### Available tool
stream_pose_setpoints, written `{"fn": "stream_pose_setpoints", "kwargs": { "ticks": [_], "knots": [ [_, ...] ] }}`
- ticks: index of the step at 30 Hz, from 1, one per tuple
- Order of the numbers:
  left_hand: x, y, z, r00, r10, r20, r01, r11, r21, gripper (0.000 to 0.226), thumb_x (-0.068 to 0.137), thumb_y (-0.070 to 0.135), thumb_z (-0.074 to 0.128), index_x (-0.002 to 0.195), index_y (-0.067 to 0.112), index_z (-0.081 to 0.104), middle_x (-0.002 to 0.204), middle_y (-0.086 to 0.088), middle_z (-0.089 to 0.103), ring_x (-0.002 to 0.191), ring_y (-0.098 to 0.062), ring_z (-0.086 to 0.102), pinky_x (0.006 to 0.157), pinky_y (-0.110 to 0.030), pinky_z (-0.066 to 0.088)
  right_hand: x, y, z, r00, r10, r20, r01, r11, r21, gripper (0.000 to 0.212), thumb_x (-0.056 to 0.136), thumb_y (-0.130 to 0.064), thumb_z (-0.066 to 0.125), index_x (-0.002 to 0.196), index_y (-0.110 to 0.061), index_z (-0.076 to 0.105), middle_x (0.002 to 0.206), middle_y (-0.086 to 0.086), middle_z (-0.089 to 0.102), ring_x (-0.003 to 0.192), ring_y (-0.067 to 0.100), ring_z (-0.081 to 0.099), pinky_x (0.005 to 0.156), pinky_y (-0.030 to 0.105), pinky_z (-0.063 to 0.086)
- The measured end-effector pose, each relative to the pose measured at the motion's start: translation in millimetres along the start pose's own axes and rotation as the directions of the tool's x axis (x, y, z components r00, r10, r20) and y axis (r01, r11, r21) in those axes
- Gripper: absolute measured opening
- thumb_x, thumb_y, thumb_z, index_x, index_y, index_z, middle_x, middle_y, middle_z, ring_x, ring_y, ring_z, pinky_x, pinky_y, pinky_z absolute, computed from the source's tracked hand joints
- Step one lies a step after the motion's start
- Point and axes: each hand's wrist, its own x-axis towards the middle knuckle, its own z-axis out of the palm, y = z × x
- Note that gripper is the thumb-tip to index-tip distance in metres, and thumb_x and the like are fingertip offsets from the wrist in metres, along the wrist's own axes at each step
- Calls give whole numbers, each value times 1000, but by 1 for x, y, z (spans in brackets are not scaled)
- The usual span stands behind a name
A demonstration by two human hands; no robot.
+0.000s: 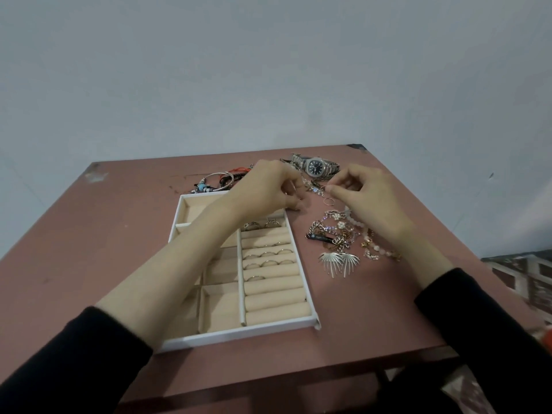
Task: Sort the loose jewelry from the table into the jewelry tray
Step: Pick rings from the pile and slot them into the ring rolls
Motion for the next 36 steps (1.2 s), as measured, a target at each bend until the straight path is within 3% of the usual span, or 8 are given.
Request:
{"fn": "stream_pose_setpoints", "kwargs": {
  "ticks": [4, 10, 13, 19, 23, 26, 32, 36],
  "knots": [
    [-36, -2, -11, 997, -30, -65, 29, 999, -13, 9, 71, 23, 78, 78, 21, 73, 62, 12, 60, 55, 4, 51, 54, -10, 36, -19, -15, 8, 994, -43, 98, 34, 996, 87, 7, 80, -9, 69, 75, -14, 66, 67, -2, 63, 59, 7, 53, 58, 21, 48],
    [-85, 7, -26, 991, -99, -91, 88, 989, -116, 6, 71, 24, 78, 76, 23, 74, 62, 9, 63, 58, 3, 51, 55, -8, 36, -46, -32, 17, 962, -138, 236, 75, 963, 258, 18, 80, -5, 70, 71, -19, 63, 56, -12, 58, 50, 0, 46, 49, 10, 35],
    [-98, 14, -23, 996, -87, -16, 84, 986, -147, 8, 70, 21, 79, 75, 19, 73, 65, 5, 67, 59, 0, 51, 54, -8, 36, -51, -32, 19, 948, -171, 269, 111, 968, 224, 18, 79, -4, 71, 71, -19, 63, 53, -19, 56, 49, -2, 48, 51, 8, 35],
    [-104, 18, -19, 998, -60, 32, 63, 995, -80, 6, 70, 21, 79, 72, 21, 73, 63, 6, 67, 61, 1, 51, 57, -16, 40, -49, -29, 20, 948, -163, 275, 96, 966, 240, 21, 79, -5, 71, 70, -22, 63, 51, -16, 57, 48, 0, 47, 51, 12, 35],
    [-106, 25, -20, 999, -25, 41, 24, 1000, 14, 6, 71, 17, 78, 73, 15, 73, 55, 22, 50, 63, 14, 51, 58, -5, 37, -49, -28, 20, 946, -171, 274, 106, 967, 234, 20, 79, -4, 71, 70, -21, 63, 51, -16, 57, 48, 1, 47, 52, 12, 35],
    [-106, 26, -18, 1000, 13, 25, -14, 998, 63, 6, 71, 15, 78, 71, 13, 72, 54, 25, 44, 61, 15, 49, 59, -1, 34, -49, -29, 20, 947, -178, 268, 122, 969, 213, 20, 78, -4, 71, 70, -20, 63, 50, -19, 55, 47, -1, 47, 51, 10, 35],
    [-110, 27, -18, 998, 1, 56, -7, 995, 103, 4, 73, 19, 73, 74, 23, 75, 54, 25, 47, 59, 9, 49, 58, -9, 38, -52, -32, 19, 949, -175, 262, 132, 976, 176, 13, 77, -5, 73, 72, -14, 66, 53, -21, 55, 51, -2, 48, 54, 8, 35],
    [-110, 29, -22, 994, -19, 110, 8, 995, 101, 9, 77, 27, 70, 82, 33, 75, 58, 26, 51, 61, 5, 49, 64, -21, 44, -55, -36, 16, 940, -188, 284, 135, 971, 195, 14, 77, -5, 73, 70, -15, 65, 59, -11, 58, 53, 0, 45, 55, 16, 38]
  ]
}}
